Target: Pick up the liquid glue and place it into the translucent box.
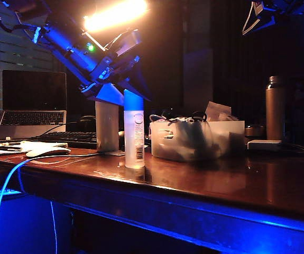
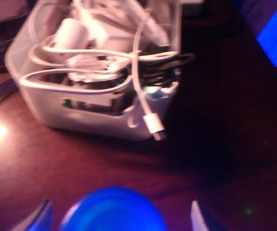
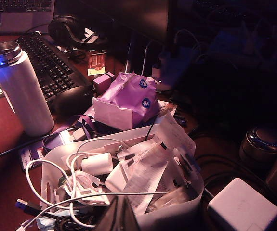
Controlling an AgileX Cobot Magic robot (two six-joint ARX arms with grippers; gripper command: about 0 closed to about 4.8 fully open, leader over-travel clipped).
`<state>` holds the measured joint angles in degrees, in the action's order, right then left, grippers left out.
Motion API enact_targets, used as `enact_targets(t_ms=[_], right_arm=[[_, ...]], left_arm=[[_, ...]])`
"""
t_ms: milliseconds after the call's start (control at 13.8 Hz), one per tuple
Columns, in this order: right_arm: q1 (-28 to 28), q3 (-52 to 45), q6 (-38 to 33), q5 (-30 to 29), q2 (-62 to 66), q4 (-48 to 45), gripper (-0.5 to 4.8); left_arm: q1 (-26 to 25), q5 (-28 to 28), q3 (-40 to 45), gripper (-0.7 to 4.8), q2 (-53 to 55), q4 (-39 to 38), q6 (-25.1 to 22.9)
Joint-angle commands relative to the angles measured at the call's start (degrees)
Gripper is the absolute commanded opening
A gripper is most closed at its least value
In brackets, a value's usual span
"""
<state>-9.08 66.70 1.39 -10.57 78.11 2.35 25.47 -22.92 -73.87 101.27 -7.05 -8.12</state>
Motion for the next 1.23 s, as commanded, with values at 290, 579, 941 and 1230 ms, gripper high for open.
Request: enact_targets(t_ms=[290,579,941,1230], right_arm=[[-0.04,0.31,0.2,-0.07,-0.22,-1.11,-0.01],[-0.04,0.31,0.24,-0.04,-0.04,-1.14,-0.01],[-0.04,0.28,0.42,0.17,0.83,-1.64,-0.01],[-0.04,0.31,0.42,0.24,1.25,-3.15,-0.01]], left_arm=[[0.09,0.13,-0.26,2.11,-0.22,3.1,-0.15],[0.09,-2.01,-3.67,2.11,-0.24,3.21,1.81],[0.81,-1.97,-18.34,2.11,-0.2,-0.17,3.8],[2.19,-1.92,-29.75,2.11,4.07,-0.35,4.11]])
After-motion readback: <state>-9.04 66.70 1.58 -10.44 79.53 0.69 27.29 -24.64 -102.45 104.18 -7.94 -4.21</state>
